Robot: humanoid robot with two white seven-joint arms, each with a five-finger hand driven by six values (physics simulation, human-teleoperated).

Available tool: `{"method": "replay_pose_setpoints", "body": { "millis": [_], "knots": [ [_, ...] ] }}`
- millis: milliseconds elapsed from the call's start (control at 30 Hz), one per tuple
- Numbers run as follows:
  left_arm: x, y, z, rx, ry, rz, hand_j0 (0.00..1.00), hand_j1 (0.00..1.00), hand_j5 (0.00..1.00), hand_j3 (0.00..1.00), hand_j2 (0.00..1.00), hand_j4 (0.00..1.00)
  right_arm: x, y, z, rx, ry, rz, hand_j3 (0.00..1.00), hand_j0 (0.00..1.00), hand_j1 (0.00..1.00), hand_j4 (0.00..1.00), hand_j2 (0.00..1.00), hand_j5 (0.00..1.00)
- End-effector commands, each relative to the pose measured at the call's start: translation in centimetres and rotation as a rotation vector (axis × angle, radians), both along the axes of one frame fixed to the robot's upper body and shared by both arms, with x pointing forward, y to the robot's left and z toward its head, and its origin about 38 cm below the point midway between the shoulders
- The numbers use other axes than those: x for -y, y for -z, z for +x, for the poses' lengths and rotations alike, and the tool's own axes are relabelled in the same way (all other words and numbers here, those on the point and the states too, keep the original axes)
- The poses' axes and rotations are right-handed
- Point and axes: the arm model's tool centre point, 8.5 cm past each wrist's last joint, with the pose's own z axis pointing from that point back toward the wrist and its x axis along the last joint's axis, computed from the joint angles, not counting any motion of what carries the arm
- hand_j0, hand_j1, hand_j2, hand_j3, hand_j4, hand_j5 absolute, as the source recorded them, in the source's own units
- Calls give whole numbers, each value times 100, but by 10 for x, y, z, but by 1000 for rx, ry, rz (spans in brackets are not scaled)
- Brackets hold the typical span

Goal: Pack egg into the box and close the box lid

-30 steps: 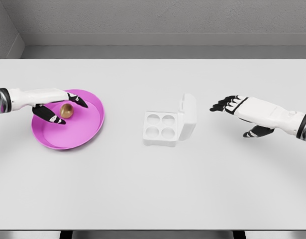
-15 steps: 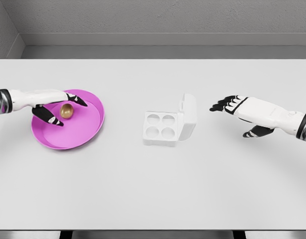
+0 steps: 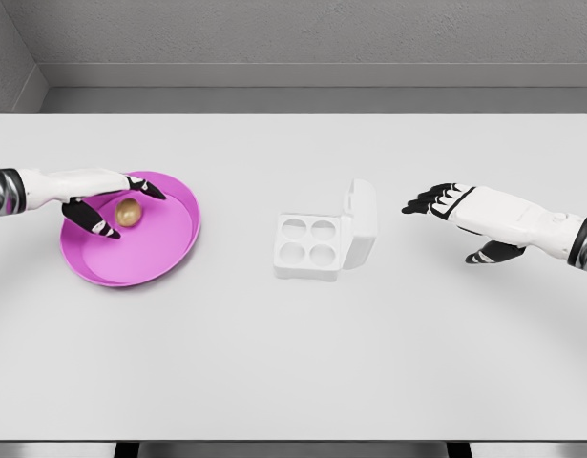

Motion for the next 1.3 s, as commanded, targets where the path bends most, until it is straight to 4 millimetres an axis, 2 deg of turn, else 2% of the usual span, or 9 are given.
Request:
{"method": "replay_pose_setpoints", "body": {
  "millis": [0,600,867,1267],
  "knots": [
    [-2,-1,3,4,-13,2,86,86,86,86,86,86,0,-1,0,-1,2,6,100,100,100,100,100,100],
    [-5,4,5,0,-28,10,85,85,85,85,85,85,0,0,0,-1,2,7,100,100,100,100,100,100],
    [-6,5,4,-2,-28,10,78,78,78,78,78,78,0,0,0,-1,2,7,100,100,100,100,100,100],
    [-5,8,4,-5,-26,18,76,76,76,76,76,76,0,-1,0,0,2,7,100,100,100,100,100,100]
  ]
}}
